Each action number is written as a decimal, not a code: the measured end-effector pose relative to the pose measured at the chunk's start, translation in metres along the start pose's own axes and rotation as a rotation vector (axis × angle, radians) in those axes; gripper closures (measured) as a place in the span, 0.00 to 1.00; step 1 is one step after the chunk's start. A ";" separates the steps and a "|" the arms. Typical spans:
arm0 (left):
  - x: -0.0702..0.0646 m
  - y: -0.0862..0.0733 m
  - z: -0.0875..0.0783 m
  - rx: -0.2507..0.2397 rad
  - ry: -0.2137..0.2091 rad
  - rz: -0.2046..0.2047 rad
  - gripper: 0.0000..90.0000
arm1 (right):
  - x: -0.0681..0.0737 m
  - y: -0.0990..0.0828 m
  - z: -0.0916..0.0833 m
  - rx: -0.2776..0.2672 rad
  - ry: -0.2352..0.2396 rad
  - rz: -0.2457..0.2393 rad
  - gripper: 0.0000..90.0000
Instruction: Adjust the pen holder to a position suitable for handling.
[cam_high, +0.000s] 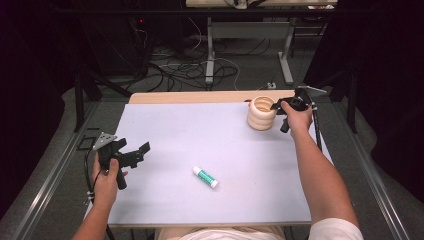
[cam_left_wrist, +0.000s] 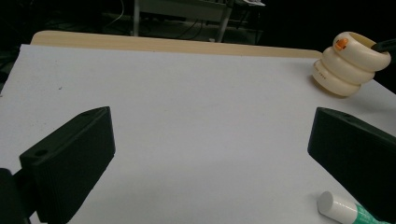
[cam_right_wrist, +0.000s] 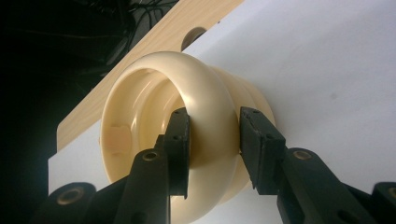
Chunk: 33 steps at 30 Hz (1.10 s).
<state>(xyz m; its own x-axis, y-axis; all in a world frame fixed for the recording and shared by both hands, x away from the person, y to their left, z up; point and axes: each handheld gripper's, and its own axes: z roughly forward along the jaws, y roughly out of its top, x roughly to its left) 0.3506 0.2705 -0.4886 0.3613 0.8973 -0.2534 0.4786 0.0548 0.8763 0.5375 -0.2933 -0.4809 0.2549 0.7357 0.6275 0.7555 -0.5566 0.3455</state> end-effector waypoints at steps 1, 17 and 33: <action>0.000 0.000 0.000 -0.001 0.000 -0.001 0.01 | 0.002 -0.001 0.000 0.002 0.003 -0.005 0.72; 0.001 0.001 -0.001 0.001 0.006 0.005 0.01 | 0.031 -0.028 0.002 0.159 0.056 -0.135 0.72; 0.002 0.001 -0.002 -0.004 0.007 0.006 0.01 | 0.060 -0.063 0.013 0.282 0.107 -0.226 0.73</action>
<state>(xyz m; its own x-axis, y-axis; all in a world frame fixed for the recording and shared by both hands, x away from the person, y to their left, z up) 0.3503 0.2727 -0.4876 0.3585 0.9008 -0.2450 0.4733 0.0508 0.8794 0.5135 -0.2090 -0.4736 0.0099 0.7751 0.6317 0.9256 -0.2461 0.2875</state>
